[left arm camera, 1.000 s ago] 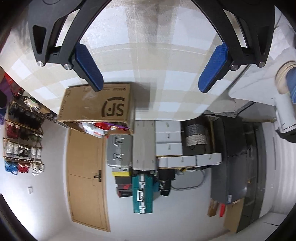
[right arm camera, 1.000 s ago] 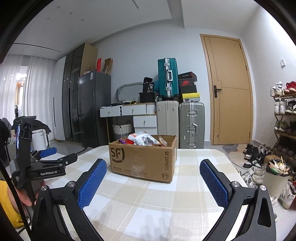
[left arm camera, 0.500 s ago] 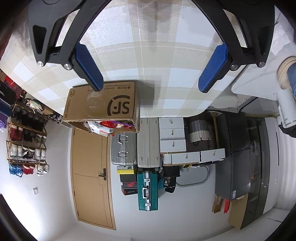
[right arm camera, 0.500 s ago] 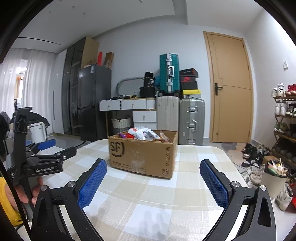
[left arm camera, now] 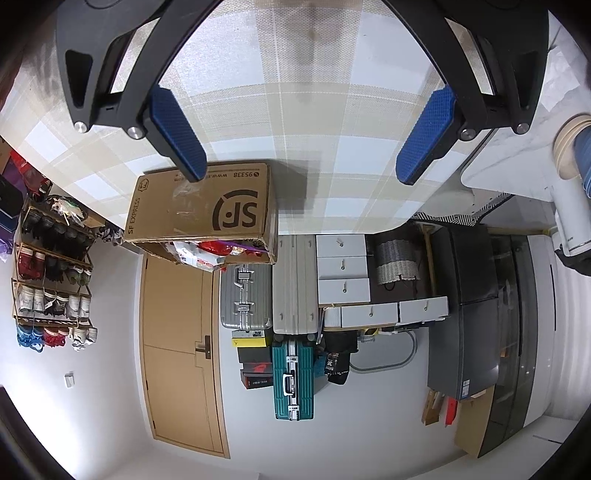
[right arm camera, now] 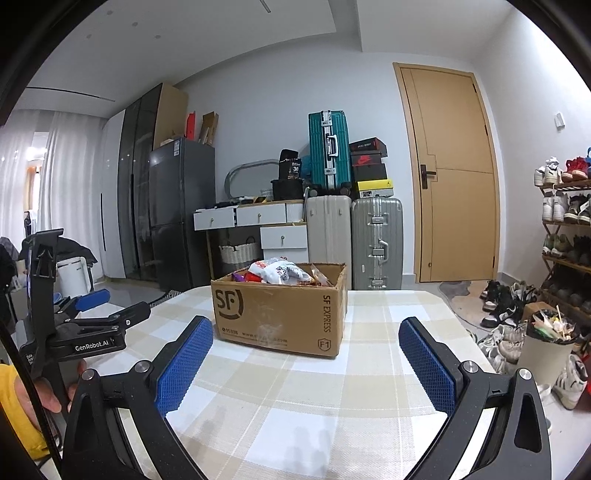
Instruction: Organize snacks
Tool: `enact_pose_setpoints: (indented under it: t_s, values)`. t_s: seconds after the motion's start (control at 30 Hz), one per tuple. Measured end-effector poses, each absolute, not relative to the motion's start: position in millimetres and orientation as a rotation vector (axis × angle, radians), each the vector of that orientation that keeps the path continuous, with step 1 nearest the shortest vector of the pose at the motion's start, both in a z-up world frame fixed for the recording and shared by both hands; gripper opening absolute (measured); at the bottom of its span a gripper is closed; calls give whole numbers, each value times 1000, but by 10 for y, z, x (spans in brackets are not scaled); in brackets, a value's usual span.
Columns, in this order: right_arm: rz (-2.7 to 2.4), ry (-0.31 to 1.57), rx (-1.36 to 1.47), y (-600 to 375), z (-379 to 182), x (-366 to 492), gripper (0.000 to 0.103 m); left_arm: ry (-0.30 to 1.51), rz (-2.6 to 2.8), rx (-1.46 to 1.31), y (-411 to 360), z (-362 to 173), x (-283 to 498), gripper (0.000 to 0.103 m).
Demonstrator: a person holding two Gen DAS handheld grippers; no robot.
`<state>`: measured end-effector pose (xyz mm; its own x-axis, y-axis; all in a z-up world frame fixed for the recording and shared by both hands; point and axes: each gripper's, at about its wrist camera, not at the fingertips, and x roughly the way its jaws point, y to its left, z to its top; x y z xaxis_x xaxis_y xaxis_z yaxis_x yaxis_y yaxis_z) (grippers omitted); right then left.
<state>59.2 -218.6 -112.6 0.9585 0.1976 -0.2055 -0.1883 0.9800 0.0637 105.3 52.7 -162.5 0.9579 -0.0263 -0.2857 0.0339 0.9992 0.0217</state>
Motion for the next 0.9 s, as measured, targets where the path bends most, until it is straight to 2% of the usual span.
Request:
enact_pose_setpoints:
  t_s: [0.9]
  values:
    - [198,216,49,-2190,-1132,584,102,291,-23,26,550,-1649,1051,102]
